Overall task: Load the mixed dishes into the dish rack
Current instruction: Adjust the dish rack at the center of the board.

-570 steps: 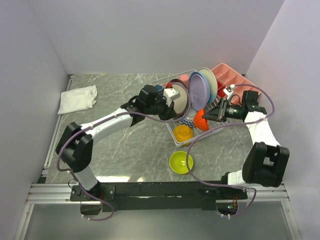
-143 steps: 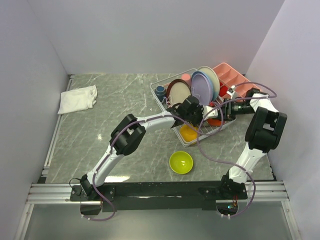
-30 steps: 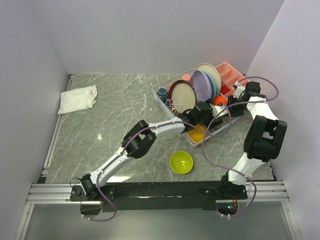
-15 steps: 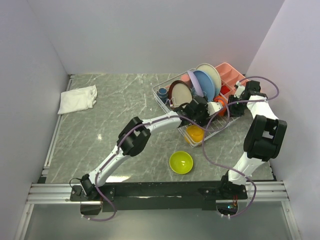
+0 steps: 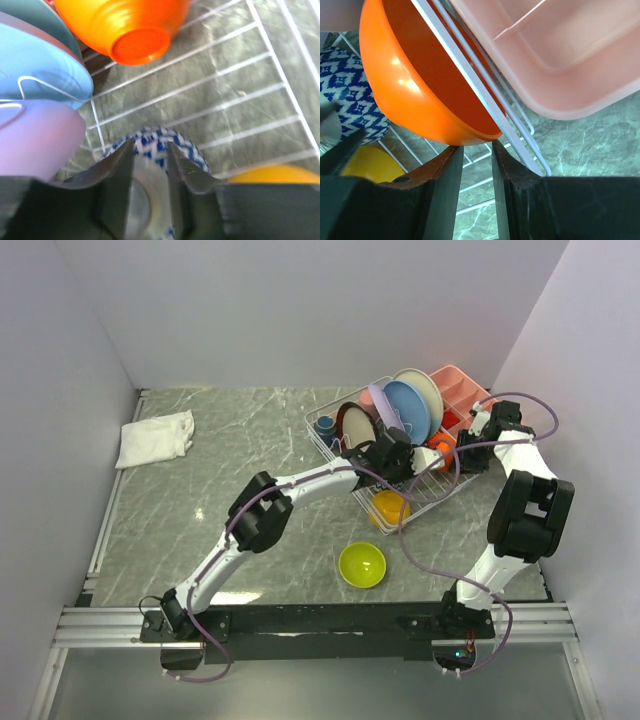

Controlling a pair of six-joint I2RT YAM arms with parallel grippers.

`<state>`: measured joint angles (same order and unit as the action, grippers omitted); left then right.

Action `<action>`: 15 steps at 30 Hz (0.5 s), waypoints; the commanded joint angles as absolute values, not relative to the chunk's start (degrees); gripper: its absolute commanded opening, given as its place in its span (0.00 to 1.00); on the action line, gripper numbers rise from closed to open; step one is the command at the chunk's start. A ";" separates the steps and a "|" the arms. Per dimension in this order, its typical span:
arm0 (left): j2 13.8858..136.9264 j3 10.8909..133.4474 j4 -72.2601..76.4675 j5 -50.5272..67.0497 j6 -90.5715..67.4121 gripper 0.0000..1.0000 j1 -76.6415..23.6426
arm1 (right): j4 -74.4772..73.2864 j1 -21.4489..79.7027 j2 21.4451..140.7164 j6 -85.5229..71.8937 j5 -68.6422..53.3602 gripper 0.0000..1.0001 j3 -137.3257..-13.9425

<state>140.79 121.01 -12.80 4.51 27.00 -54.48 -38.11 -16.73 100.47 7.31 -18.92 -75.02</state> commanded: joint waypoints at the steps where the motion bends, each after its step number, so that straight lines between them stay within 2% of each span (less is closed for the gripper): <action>1: 137.82 115.41 -34.62 3.16 29.88 0.33 -54.05 | -37.88 -17.49 101.16 7.29 -15.82 0.37 -76.64; 5: 135.97 113.47 -34.98 2.20 31.02 0.33 -54.05 | -37.97 -17.49 100.90 7.29 -15.91 0.37 -77.17; 9: 136.06 115.31 -31.74 2.37 31.29 0.60 -54.05 | -37.97 -17.49 99.15 8.08 -17.75 0.37 -76.99; 12: 133.69 113.47 -24.62 4.56 31.73 0.73 -54.40 | -38.76 -17.32 96.60 9.14 -19.16 0.37 -76.29; 15: 130.53 112.77 -20.93 9.98 30.59 0.81 -54.49 | -38.59 -17.31 93.44 11.94 -20.65 0.37 -74.80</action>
<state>133.58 115.59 -18.17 6.90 30.98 -55.51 -38.52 -16.82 99.59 8.51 -19.27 -75.00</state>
